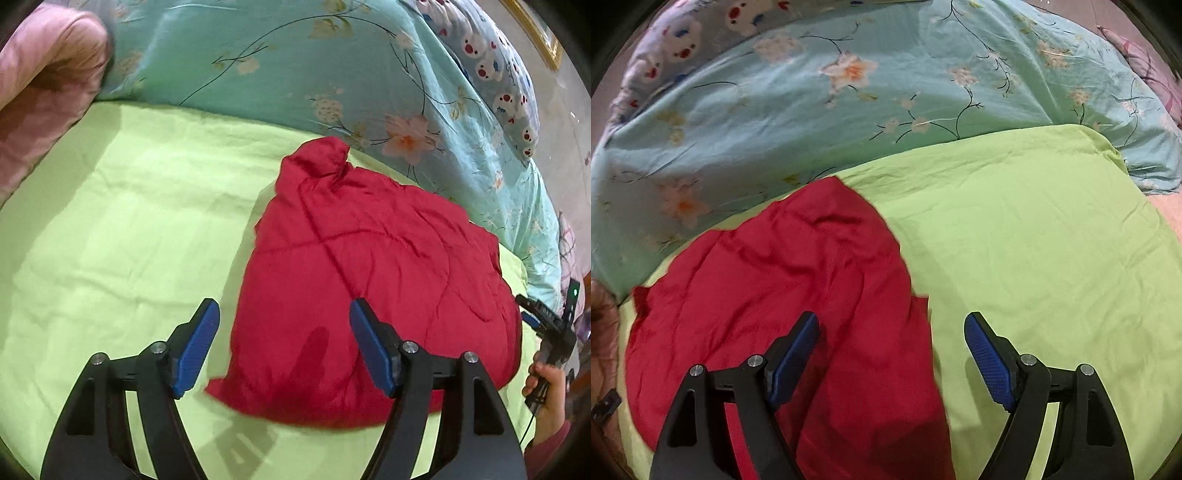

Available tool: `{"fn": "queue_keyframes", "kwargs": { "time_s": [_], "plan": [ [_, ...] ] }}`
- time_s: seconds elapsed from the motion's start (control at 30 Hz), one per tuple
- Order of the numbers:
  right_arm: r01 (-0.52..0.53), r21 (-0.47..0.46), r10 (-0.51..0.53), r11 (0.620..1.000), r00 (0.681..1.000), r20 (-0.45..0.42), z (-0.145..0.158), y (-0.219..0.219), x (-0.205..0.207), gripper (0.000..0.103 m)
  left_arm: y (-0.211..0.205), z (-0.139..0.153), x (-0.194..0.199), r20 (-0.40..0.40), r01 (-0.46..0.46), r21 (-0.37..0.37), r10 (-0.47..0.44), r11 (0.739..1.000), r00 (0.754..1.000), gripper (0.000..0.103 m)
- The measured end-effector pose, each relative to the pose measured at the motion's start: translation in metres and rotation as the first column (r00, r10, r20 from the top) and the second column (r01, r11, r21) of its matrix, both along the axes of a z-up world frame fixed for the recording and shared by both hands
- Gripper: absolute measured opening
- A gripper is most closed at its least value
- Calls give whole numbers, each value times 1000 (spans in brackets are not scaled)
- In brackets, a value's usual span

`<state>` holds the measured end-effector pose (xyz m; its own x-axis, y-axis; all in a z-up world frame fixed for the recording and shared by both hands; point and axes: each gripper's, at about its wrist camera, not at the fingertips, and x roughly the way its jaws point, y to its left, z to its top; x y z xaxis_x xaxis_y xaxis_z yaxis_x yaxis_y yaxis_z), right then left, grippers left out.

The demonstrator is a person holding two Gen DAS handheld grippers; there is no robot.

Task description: Fold large clothes

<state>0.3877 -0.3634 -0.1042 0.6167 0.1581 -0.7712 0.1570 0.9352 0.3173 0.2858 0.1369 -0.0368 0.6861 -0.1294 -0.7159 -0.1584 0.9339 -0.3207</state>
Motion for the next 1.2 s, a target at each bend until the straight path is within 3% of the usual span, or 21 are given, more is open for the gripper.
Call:
{"fn": "queue_keyframes", "kwargs": {
  "time_s": [0.37,0.57,0.97,1.0,1.2],
  "plan": [
    [-74,74,74,995,997,4,6,-1,-74,83,3,-16,-16,-20,17,-78,-19,997,1000,73],
    [-89,105,92,990,996,-21,0,-4,-88,83,2,-18,-10,-27,38,-110,-42,993,999,73],
    [-129,234,144,964,989,-47,-17,-9,-87,84,5,-37,8,-55,119,-159,-129,980,990,75],
    [-130,248,146,960,988,-49,-19,-10,-84,84,6,-39,11,-56,131,-175,-142,976,988,82],
    [-146,339,181,929,981,-73,-35,-21,-59,84,13,-53,26,-63,155,-282,-180,947,982,85]
  ]
}}
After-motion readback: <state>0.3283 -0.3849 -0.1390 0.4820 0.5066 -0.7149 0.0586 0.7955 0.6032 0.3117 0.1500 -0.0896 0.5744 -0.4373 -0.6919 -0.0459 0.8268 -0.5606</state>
